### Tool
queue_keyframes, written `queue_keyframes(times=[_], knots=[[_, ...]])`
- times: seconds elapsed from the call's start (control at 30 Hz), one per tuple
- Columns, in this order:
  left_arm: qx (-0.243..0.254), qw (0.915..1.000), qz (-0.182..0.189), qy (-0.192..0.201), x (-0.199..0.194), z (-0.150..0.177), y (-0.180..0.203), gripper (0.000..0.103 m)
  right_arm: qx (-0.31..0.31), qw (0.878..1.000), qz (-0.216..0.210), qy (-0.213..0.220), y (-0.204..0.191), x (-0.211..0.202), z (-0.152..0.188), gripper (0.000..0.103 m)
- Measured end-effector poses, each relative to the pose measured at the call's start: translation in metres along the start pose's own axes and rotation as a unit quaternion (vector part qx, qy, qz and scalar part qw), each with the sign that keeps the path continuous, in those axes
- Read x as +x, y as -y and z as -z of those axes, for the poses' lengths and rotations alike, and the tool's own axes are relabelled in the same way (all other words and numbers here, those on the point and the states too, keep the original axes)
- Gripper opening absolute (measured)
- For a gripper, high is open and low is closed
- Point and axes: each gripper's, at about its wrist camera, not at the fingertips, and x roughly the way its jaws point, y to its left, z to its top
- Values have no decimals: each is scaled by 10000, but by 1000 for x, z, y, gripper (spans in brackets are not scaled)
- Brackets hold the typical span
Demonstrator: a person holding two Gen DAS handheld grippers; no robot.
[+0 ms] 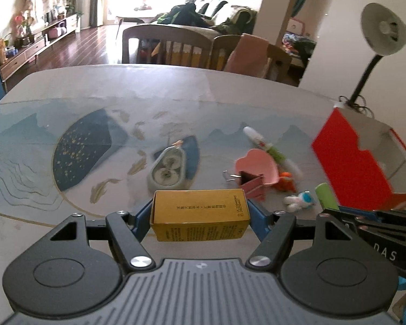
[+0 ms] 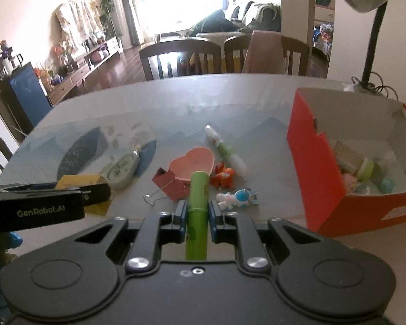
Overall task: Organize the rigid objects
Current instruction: 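Carry the yellow box and green glue stick over the shoebox with both tools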
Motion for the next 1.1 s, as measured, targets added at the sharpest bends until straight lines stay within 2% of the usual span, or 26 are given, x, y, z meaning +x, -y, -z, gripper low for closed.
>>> queue_keyframes(times=[0.27,0.63,0.8,1.1], knots=[[206,9991,343,122,-37,-16,31,73,181,9993,-133,307,14,-41,-14,15],[515,9952,729,410,-68,-41,78,73,410,9969,-147,662,52,-78,-34,15],[615,9920,953,550,-72,-51,104,73,542,9955,-55,773,79,-85,-42,15],[861,9883,1175,457,-51,-67,161,73,784,9933,286,804,139,-81,-47,15]])
